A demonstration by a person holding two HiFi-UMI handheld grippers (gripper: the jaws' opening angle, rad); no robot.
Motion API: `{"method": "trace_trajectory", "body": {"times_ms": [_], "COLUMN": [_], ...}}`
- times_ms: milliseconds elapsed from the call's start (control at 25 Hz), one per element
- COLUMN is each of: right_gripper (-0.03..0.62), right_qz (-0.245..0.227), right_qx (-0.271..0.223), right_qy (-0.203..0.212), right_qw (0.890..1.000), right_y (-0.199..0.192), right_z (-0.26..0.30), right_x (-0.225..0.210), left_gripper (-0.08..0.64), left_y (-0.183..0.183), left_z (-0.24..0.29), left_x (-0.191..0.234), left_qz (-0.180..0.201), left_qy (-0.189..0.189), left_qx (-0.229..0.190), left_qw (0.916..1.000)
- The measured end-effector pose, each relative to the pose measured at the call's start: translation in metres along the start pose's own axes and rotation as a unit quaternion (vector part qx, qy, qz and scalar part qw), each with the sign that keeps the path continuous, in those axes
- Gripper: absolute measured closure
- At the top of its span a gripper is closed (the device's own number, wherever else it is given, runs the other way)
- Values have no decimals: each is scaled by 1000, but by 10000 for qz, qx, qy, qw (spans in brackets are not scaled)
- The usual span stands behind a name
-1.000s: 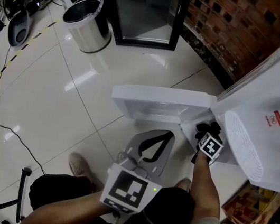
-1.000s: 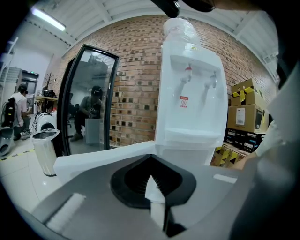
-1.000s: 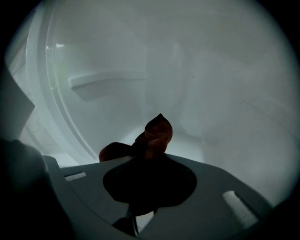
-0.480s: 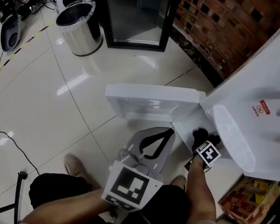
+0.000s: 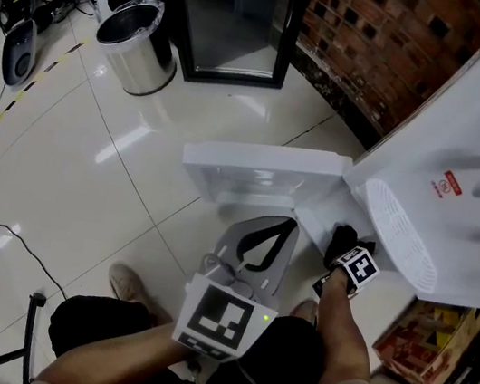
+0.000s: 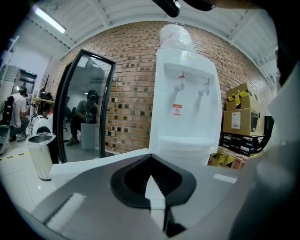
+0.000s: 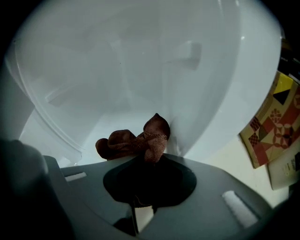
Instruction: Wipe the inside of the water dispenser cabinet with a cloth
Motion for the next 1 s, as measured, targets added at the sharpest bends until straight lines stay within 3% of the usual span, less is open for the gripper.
{"method": "trace_trajectory", "body": {"times_ms": [120,240,400,520,800,1000], "right_gripper": [531,531,529,529,529,529], "right_qz": [17,-367,-917,-1536,-2785,-3204], "right_qx": [-99,-598,-1572,-1925,-1837,-1486], "right_qy": [78,430,1367,1736,2246,2160], "right_qw": [9999,9966,9737,9535,9156,9102], "right_y": [4,18,37,45,27,16], "right_z": [-4,-22,-48,-62,-63,-38], "right_x": [1,21,67,100,161,181], "left_gripper": [560,560,560,560,560,560], "left_y": [2,5,7,6,11,8], "left_z": [-2,-4,-10,-18,-30,-37], "left_x": [2,3,6,11,25,34], "left_qz": [16,31,85,77,104,32], "left_qy": [16,14,33,105,227,336], "left_qx": [-27,-59,-91,-116,-122,-86], "left_qw": [10000,10000,9999,9998,9996,9994]}}
Point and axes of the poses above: the fingertips, and each gripper's own axes: z forward along the fingers, x to its left, y out of its top, the point moved 6 cm from there along -z, backward along the fingers, and after that the axes turned 15 degrees about -z, right-handed, at the moved point
